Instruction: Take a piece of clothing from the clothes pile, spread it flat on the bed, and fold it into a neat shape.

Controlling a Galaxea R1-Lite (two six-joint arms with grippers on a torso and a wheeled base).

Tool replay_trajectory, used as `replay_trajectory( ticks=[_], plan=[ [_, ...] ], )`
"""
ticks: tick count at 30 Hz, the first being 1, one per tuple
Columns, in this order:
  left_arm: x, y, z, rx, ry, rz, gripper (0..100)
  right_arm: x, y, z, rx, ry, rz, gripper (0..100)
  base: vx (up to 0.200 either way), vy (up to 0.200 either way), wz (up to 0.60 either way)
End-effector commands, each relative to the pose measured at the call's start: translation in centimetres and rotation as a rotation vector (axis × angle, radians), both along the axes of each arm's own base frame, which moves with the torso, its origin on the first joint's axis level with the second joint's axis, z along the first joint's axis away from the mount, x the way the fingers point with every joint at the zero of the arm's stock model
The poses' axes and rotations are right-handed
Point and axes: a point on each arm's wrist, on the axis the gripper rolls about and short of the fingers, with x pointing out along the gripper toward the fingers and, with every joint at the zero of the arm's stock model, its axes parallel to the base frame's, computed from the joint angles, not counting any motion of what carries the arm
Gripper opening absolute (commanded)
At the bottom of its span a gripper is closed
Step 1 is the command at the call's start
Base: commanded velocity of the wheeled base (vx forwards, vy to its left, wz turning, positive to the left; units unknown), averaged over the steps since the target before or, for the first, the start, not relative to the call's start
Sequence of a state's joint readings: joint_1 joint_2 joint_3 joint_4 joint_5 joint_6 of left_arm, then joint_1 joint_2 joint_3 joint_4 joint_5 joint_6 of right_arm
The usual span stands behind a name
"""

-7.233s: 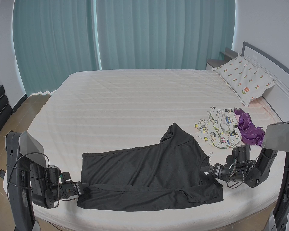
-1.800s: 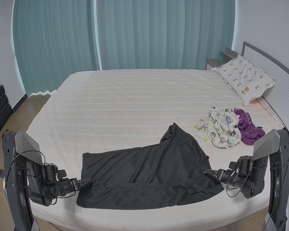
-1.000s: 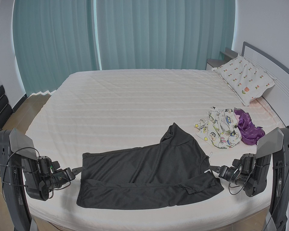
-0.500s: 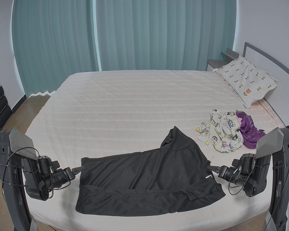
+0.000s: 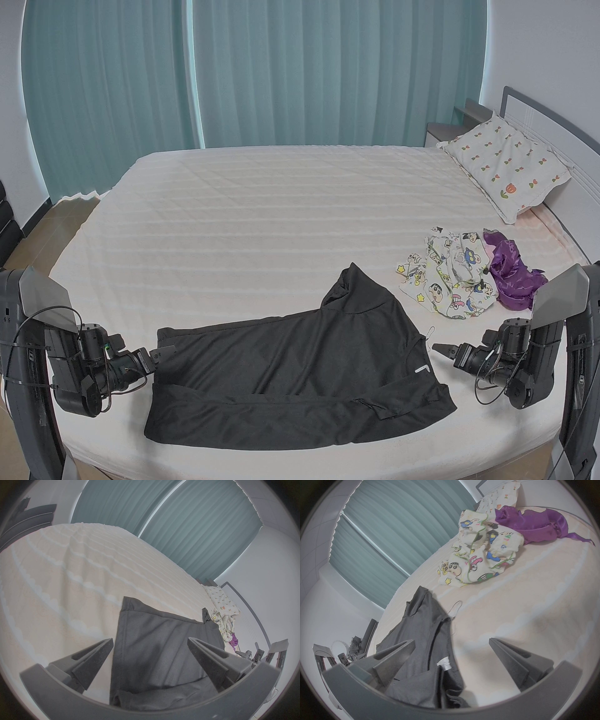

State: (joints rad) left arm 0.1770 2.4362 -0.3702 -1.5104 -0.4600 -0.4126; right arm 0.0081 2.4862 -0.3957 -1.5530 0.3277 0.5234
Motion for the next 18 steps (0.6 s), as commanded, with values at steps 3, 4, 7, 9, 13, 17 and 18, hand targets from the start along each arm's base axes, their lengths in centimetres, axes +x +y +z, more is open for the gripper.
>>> replay_trajectory(
  ticks=[3,4,7,9,13,17,18],
  plan=[
    [1.2,0.3,1.1,-0.004,-0.054,0.047,100,-0.2,0.3,0.1,-0.001,-0.004,0.012,100,0.0,0.0,0.0],
    [1.4,0.4,1.6,-0.007,-0.067,0.062,100,-0.2,0.4,0.2,-0.001,-0.006,0.013,100,0.0,0.0,0.0],
    [2.9,0.6,2.7,0.009,-0.104,0.114,100,-0.2,0.4,0.4,-0.001,-0.012,0.015,100,0.0,0.0,0.0],
    [4.2,0.6,2.9,0.029,-0.102,0.143,100,-0.2,0.4,0.6,0.0,-0.016,0.014,100,0.0,0.0,0.0],
    [6.3,0.5,2.6,0.039,0.0,0.163,100,-0.2,0.5,0.6,0.0,-0.016,0.017,100,0.0,0.0,0.0],
    [7.0,0.4,2.3,0.032,0.044,0.157,100,-0.2,0.5,0.6,0.0,-0.016,0.016,100,0.0,0.0,0.0],
    [7.0,0.4,2.2,0.031,0.047,0.155,100,-0.2,0.5,0.6,0.0,-0.018,0.016,100,0.0,0.0,0.0]
  ],
)
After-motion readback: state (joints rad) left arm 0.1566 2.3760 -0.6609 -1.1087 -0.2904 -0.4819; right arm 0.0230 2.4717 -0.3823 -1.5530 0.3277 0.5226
